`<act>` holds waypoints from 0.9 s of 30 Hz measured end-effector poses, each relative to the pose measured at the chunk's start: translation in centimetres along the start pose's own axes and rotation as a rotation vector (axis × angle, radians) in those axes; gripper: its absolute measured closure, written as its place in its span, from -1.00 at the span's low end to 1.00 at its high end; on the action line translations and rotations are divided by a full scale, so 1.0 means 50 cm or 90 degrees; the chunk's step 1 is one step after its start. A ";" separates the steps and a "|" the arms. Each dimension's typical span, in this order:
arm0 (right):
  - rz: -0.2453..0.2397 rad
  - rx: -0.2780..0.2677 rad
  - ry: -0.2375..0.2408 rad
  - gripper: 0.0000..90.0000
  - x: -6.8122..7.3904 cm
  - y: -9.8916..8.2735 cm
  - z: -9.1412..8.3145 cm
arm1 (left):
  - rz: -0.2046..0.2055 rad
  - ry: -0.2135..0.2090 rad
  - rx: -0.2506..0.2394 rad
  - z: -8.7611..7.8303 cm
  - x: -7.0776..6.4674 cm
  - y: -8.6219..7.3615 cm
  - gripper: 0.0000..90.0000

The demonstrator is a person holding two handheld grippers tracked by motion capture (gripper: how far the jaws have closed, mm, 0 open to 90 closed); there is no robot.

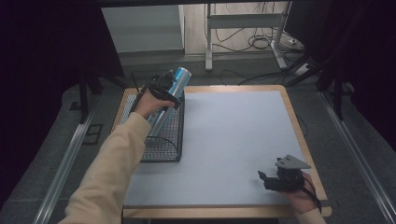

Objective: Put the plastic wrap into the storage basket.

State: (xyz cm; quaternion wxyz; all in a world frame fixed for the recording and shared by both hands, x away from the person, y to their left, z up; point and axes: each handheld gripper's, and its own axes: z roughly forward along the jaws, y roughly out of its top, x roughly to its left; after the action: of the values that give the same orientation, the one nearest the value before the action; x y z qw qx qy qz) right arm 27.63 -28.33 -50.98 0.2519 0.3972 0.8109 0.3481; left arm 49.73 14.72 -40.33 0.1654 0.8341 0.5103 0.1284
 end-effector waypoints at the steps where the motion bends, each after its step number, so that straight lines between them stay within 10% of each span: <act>1: 0.000 0.000 0.000 -0.70 0.000 0.000 0.000 | 0.000 0.000 0.000 0.000 0.000 0.000 -0.69; 12: -0.001 -0.005 0.002 -0.70 0.000 0.002 -0.001 | 0.044 -0.020 -0.073 -0.066 -0.041 -0.061 -0.68; 27: -0.007 -0.018 0.000 -0.70 0.011 0.012 -0.007 | 0.110 -0.123 -0.197 -0.162 -0.149 -0.179 -0.64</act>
State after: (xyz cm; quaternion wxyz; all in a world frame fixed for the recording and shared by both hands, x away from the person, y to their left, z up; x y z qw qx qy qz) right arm 27.36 -27.74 -50.37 0.2593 0.3891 0.8082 0.3579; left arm 36.07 13.01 -36.93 0.3284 0.8476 0.3930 0.1385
